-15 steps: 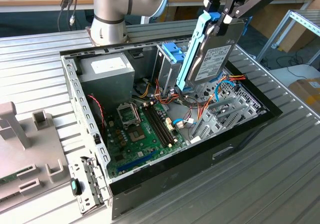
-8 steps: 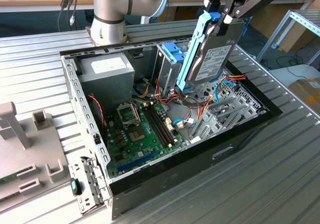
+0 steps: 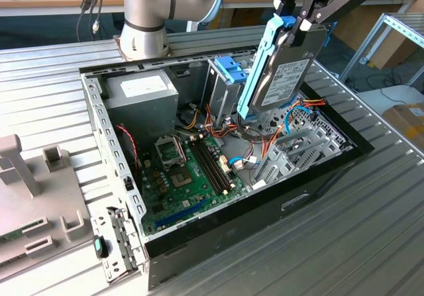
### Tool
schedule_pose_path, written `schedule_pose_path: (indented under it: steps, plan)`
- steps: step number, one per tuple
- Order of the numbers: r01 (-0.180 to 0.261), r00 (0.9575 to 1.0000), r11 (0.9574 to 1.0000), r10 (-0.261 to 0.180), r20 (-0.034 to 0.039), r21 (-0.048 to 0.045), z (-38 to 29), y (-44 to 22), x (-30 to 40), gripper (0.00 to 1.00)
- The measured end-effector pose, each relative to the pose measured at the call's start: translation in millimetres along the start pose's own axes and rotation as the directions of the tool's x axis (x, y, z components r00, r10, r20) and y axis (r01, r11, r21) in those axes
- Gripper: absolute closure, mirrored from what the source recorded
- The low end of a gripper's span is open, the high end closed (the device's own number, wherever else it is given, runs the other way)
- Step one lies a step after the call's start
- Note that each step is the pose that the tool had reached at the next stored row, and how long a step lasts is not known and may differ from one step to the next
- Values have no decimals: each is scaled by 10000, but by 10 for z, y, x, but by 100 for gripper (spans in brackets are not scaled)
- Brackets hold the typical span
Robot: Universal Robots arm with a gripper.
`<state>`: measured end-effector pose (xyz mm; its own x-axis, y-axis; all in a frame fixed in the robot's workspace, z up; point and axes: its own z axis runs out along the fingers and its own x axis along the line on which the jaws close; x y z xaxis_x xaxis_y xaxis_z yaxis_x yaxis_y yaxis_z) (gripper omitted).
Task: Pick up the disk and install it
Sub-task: 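Pick up the disk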
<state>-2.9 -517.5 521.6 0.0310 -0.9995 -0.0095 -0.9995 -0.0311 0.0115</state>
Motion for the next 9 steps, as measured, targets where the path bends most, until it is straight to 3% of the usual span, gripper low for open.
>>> schedule_pose_path:
  steps: [5, 7, 9]
  plan:
    - [3, 10000, 10000, -3, 0, 0, 0, -9, 0, 64]
    - [2, 10000, 10000, -2, 0, 0, 0, -66, 2, 64]
    - [1, 10000, 10000, -1, 0, 0, -1, -83, 28, 64]
